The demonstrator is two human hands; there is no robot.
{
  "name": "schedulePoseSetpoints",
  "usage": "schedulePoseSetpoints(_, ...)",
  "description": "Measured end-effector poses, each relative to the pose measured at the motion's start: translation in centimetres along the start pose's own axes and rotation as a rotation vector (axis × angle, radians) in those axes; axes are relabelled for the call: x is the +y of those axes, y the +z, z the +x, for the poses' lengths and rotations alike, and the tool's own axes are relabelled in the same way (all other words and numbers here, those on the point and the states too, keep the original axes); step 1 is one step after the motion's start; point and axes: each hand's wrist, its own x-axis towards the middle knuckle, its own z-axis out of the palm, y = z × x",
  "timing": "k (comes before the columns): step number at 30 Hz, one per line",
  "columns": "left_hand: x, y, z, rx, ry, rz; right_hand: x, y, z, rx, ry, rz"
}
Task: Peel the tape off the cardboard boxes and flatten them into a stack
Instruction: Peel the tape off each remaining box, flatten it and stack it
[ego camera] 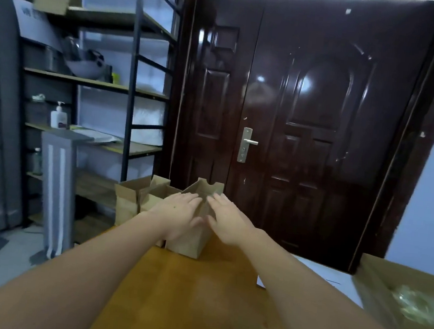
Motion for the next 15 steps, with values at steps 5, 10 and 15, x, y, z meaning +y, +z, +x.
schedulePoseSetpoints(5, -0.9, 0.7, 1.2, 0.015, 0.004, -0.044, -0.4, 1.3, 3.5, 0.030, 0.044, 0.069)
schedulePoseSetpoints(10, -0.9, 1.6, 1.3, 0.088, 0.027, -0.099, -0.4, 2.1, 2.7, 0.146, 0.134, 0.149)
schedulePoseSetpoints(15, 0.5, 1.5, 1.1, 0.105, 0.071, -0.089, 0.3, 1.4, -0.3, 0.162, 0.072, 0.200)
